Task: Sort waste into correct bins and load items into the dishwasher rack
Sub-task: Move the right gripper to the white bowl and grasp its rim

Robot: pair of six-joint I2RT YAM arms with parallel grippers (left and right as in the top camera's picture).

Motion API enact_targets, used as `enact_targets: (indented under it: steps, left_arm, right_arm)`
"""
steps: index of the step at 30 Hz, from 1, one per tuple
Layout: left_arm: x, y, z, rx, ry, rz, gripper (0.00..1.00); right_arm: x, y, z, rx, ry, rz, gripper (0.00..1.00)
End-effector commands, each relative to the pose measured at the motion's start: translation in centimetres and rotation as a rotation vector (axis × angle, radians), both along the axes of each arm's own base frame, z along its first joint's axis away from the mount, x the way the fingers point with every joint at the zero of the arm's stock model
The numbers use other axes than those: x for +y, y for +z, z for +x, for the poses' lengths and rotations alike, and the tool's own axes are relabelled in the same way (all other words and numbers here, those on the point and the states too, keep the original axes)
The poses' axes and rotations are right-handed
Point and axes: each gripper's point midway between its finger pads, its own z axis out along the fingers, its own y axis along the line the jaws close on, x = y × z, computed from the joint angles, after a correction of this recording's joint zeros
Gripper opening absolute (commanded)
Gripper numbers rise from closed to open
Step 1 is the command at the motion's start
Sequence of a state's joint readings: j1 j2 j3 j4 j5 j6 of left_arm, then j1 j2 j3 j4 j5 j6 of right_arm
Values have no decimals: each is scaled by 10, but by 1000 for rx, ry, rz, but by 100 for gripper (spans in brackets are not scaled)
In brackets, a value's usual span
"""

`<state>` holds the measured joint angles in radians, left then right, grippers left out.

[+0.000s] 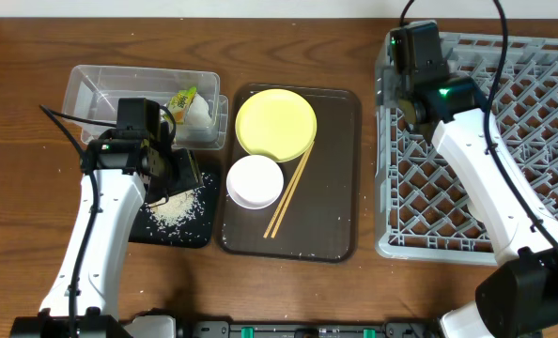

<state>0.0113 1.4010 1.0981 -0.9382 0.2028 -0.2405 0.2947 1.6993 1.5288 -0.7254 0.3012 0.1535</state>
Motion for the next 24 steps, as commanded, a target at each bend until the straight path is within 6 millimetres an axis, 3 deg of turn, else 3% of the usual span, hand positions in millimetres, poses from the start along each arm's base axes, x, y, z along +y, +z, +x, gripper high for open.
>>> enact_targets:
  steps: [1,5,9,17,24]
  left_arm:
    - [3,4,2,-10,15,7,62]
    - [3,4,2,-10,15,7,62]
    - [3,4,2,-10,15,8,62]
    - [21,2,0,7,112,94,62]
    - [22,1,-2,13,114,99,62]
  right_arm:
    - [60,-9,-15,86,208,242,84]
    - [96,-12,-32,138,318,322,84]
    - [119,-25,-47,184,372,314,85]
    - [179,-75,-84,328,486,277,84]
    - [214,-128,-114,478,433,284,67]
